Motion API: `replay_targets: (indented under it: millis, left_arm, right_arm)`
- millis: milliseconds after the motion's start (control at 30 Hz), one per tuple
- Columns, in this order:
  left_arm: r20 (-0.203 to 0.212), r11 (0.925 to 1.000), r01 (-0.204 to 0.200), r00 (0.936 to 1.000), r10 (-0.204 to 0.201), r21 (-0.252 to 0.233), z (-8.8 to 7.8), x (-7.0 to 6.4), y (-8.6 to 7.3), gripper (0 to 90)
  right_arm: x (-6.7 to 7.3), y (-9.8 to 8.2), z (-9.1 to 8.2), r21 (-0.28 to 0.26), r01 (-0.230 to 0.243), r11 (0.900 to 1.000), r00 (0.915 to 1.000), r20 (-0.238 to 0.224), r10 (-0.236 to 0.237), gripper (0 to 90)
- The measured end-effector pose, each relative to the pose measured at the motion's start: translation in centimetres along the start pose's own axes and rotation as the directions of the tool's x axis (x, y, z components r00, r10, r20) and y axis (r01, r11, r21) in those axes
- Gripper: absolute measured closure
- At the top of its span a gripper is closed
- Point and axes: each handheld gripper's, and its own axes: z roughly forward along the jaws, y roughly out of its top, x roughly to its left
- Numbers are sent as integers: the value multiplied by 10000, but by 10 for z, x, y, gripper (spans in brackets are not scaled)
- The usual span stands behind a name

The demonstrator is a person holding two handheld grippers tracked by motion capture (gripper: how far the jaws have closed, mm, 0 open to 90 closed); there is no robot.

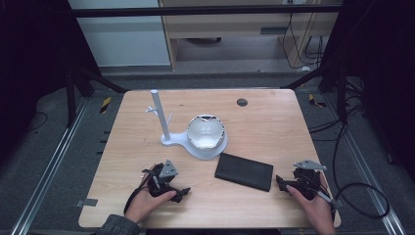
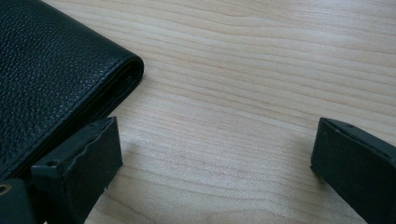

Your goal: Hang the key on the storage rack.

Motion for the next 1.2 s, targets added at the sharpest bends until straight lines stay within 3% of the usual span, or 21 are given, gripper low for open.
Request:
replay_targets:
  millis: [133, 300, 400, 433, 500, 567, 600, 633, 667, 767, 833, 867, 967, 1033, 1200]
  left_arm:
    - [-648, 9983, -225, 9977, 189, -543, -21, 7, 5, 56]
    - [-777, 9980, -125, 9969, 76, -621, -40, 21, 15, 63]
    - [-1226, 9994, 31, 9925, 12, 353, -56, 38, 21, 77]
    - [-1226, 9994, 31, 9925, 12, 353, -56, 38, 21, 79]
    - [-1411, 9928, 217, 9900, -48, 1182, -62, 51, 19, 79]
    - [-1476, 9909, 266, 9890, -69, 1316, -64, 54, 18, 83]
    - [-1547, 9817, 593, 9875, -312, 1808, -68, 61, 13, 82]
    - [-1547, 9817, 593, 9875, -312, 1808, -68, 61, 13, 79]
    - [-1554, 9740, 684, 9872, -349, 2161, -70, 65, 9, 85]
    - [-1461, 9629, 727, 9886, -352, 2600, -70, 69, -1, 86]
    - [-1461, 9626, 735, 9886, -359, 2606, -69, 69, -2, 90]
    - [-1167, 9564, 605, 9928, -279, 2858, -65, 70, -5, 91]
    - [-1005, 9538, 339, 9949, -40, 2984, -60, 68, -6, 100]
    - [-719, 9492, -58, 9970, 299, 3147, -53, 66, -6, 111]
    - [-506, 9383, -132, 9982, 327, 3455, -44, 71, -8, 123]
  right_arm:
    - [1, 0, 0, -10, -22, 10000, 10000, -21, 22, 21]
    - [1, 0, 0, -2, 22, 10000, 10000, -11, -22, 21]
    - [1, 0, 0, -3, 23, 10000, 10000, -11, -23, 21]
    - [1, 0, 0, -3, 23, 10000, 10000, -11, -23, 21]
    - [1, 0, 0, 5, -2, 10000, 10000, -14, 2, 21]
    - [1, 0, 0, 8, -7, 10000, 10000, -8, 7, 21]
    - [1, 0, 0, 6, -8, 10000, 10000, -5, 8, 21]
    - [1, 0, 0, 6, -8, 10000, 10000, -5, 8, 21]
    - [1, 0, 0, 8, -6, 10000, 10000, -2, 6, 22]
    - [1, 0, -1, -6, 52, 10000, 10000, -3, -52, 26]
    - [1, -1, -1, -39, 40, 10000, 10000, 13, -40, 34]
    - [1, -1, -1, -58, 54, 10000, 10000, -26, -54, 35]
    - [2, -2, -2, -44, 32, 10000, 10000, -36, -33, 35]
    - [2, -2, -2, -39, 2, 10000, 10000, 18, -2, 34]
    - [2, -2, -2, -60, 53, 10000, 10000, 43, -53, 33]
